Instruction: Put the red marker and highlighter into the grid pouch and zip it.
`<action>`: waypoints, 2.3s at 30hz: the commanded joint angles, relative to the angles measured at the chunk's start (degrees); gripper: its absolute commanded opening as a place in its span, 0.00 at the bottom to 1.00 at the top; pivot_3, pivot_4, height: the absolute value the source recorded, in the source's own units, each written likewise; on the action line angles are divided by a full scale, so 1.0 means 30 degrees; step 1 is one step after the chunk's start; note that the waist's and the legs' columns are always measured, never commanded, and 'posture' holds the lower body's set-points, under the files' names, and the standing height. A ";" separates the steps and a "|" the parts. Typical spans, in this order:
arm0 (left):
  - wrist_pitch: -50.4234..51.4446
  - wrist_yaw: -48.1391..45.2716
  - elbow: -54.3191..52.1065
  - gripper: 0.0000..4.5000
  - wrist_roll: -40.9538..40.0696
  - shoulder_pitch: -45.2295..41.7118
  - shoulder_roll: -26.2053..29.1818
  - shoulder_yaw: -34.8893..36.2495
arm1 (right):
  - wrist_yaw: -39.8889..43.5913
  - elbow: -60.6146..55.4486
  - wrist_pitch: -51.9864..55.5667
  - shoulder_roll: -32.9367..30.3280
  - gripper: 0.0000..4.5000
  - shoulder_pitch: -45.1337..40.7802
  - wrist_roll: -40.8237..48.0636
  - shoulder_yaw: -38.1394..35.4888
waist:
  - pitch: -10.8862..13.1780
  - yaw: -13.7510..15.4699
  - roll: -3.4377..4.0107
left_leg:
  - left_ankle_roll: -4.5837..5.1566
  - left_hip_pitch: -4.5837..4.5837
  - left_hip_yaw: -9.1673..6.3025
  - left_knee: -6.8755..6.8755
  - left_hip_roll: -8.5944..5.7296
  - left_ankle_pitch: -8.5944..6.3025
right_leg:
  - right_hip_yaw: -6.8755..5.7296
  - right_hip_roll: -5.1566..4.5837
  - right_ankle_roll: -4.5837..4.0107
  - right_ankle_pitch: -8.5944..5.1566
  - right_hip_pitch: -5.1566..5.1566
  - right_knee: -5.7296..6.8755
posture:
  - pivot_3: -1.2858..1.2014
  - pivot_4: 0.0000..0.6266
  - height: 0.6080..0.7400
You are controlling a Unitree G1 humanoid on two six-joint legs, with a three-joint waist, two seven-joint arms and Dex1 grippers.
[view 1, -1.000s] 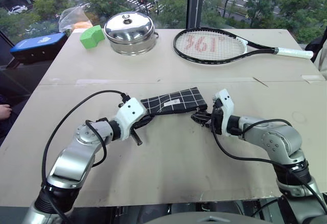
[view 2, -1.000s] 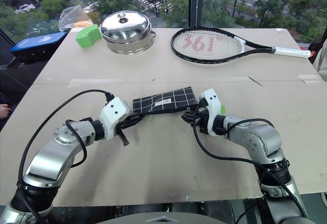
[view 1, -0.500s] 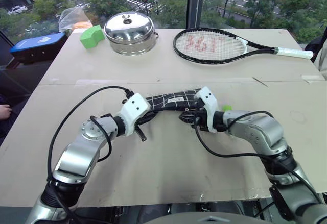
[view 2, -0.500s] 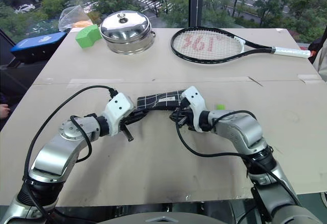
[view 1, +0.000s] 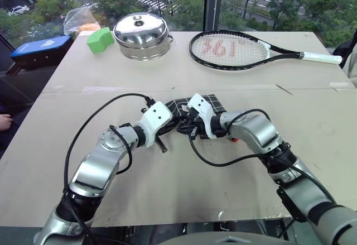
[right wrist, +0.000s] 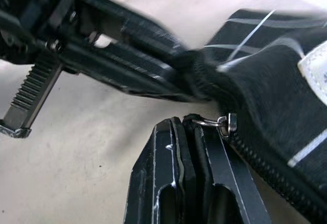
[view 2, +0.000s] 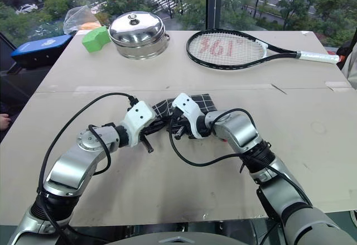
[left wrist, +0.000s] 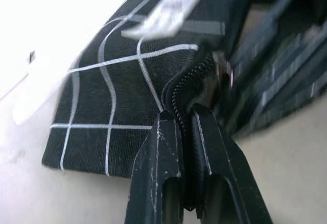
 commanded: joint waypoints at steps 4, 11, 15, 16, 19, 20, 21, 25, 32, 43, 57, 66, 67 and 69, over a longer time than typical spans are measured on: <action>-0.0596 -0.0273 -0.0470 0.00 -0.0647 0.0316 -0.0152 0.0664 | 0.1582 -0.1632 -0.2025 -0.1017 0.23 0.0439 -0.0521 -0.0620 | 0.0003 0.0023 0.0002 | -0.0010 -0.0002 -0.0012 0.0000 0.0002 0.0005 | -0.0009 -0.0002 0.0000 0.0000 0.0001 0.0001 | 0.52 0.24 1.00; -0.1436 -0.1089 0.0563 0.00 -0.1020 0.0338 0.0751 0.1486 | 0.1971 -0.8814 0.0513 -0.4476 0.65 0.4575 0.2711 -0.4573 | 0.0002 0.0083 -0.0006 | -0.0014 -0.0015 -0.0022 0.0003 -0.0006 0.0006 | -0.0008 -0.0045 0.0001 0.0000 0.0010 -0.0017 | 0.52 0.24 1.00; -0.1665 -0.1281 0.0873 0.00 -0.1123 0.0234 0.0852 0.1553 | -0.0457 -0.9960 0.2307 -0.3520 0.36 0.5559 0.4458 -0.7428 | 0.0005 -0.0021 -0.0006 | 0.0054 0.0009 -0.0014 -0.0007 0.0006 -0.0035 | -0.0010 -0.0013 -0.0001 -0.0002 0.0010 -0.0010 | 0.52 0.24 1.00; -0.1696 -0.1309 0.0911 0.00 -0.1152 0.0221 0.0845 0.1548 | -0.1394 -1.0023 0.2725 -0.3042 0.23 0.5649 0.4517 -0.7966 | 0.0006 -0.0012 -0.0005 | 0.0055 0.0017 -0.0018 -0.0006 0.0015 -0.0036 | -0.0007 -0.0002 -0.0002 -0.0002 0.0009 -0.0003 | 0.52 0.24 1.00; -0.1716 -0.1422 0.0939 0.00 -0.1233 0.0154 0.0819 0.1489 | -0.3741 -0.9634 0.3541 -0.1872 0.01 0.5559 0.4135 -0.8656 | 0.0007 0.0047 -0.0003 | 0.0053 0.0014 -0.0038 -0.0006 0.0016 -0.0034 | -0.0003 -0.0003 -0.0007 -0.0003 0.0009 0.0011 | 0.52 0.24 1.00; -0.1706 -0.1456 0.0938 0.00 -0.1260 0.0074 0.0822 0.1452 | -0.4231 -0.9237 0.3546 -0.1693 0.01 0.5421 0.3706 -0.8353 | 0.0007 0.0048 -0.0002 | 0.0052 0.0012 -0.0037 -0.0005 0.0014 -0.0034 | 0.0001 -0.0004 -0.0008 -0.0003 0.0007 0.0012 | 0.52 0.24 1.00; -0.1704 -0.1472 0.0942 0.00 -0.1283 0.0017 0.0829 0.1426 | -0.4560 -0.8980 0.3547 -0.1592 0.01 0.5325 0.3424 -0.8116 | 0.0007 0.0060 -0.0002 | 0.0052 0.0007 -0.0034 -0.0005 0.0013 -0.0033 | 0.0006 -0.0005 -0.0008 -0.0002 0.0005 0.0012 | 0.52 0.24 1.00; -0.1627 -0.1529 0.0963 0.00 -0.1330 -0.0270 0.0834 0.1350 | -0.5103 -0.8047 0.3202 -0.1371 0.01 0.4811 0.2605 -0.7081 | 0.0010 0.0069 0.0000 | -0.0019 -0.0003 -0.0018 -0.0003 -0.0005 0.0009 | 0.0004 -0.0008 -0.0006 -0.0002 0.0004 -0.0002 | 0.52 0.24 1.00; -0.1309 -0.1396 0.0877 0.00 -0.1369 -0.0428 0.0827 0.1414 | -0.4217 -0.8736 0.3349 -0.1864 0.01 0.4614 0.3130 -0.6349 | 0.0009 0.0069 -0.0002 | -0.0015 -0.0001 -0.0021 -0.0005 -0.0001 0.0008 | -0.0008 0.0002 -0.0001 -0.0003 0.0003 -0.0004 | 0.52 0.24 1.00; -0.0890 -0.1314 0.0727 0.00 -0.1432 -0.0635 0.0724 0.1374 | -0.4308 -0.8754 0.3310 -0.1931 0.01 0.4460 0.2887 -0.5702 | 0.0008 0.0060 -0.0004 | -0.0004 0.0001 -0.0020 -0.0004 -0.0002 0.0001 | -0.0008 0.0002 0.0000 -0.0003 0.0003 -0.0002 | 0.52 0.24 1.00; -0.0705 -0.1521 0.0312 0.00 -0.1525 -0.0597 0.0775 0.1161 | -0.6810 -0.6558 0.2922 0.0911 0.01 0.4299 0.2676 -0.7471 | 0.0008 0.0047 -0.0004 | -0.0021 0.0000 -0.0019 -0.0005 0.0000 0.0011 | -0.0006 0.0004 0.0001 -0.0002 0.0002 0.0001 | 0.52 0.24 1.00; -0.0490 -0.1603 0.0285 0.00 -0.1454 -0.0781 0.0863 0.0977 | -0.6813 -0.5581 0.1363 0.1587 0.01 0.3664 0.1284 -0.6032 | 0.0011 -0.0024 0.0000 | -0.0026 0.0002 -0.0022 -0.0006 0.0002 0.0014 | 0.0006 0.0011 0.0001 -0.0002 0.0001 0.0004 | 0.52 0.24 1.00; -0.0447 -0.1613 0.0258 0.00 -0.1451 -0.0758 0.0880 0.0966 | -0.6821 -0.5566 0.1345 0.1678 0.01 0.3604 0.1266 -0.6025 | 0.0011 -0.0018 0.0000 | -0.0027 0.0002 -0.0021 -0.0006 0.0001 0.0015 | 0.0003 0.0011 0.0001 -0.0002 0.0001 0.0004 | 0.52 0.24 1.00; -0.0395 -0.1636 0.0154 0.00 -0.1455 -0.0638 0.0902 0.0944 | -0.6892 -0.5500 0.1651 0.2036 0.01 0.3478 0.1514 -0.6180 | 0.0010 -0.0017 0.0000 | -0.0027 0.0002 -0.0018 -0.0005 0.0000 0.0014 | 0.0000 0.0008 0.0002 -0.0002 0.0002 0.0001 | 0.52 0.24 1.00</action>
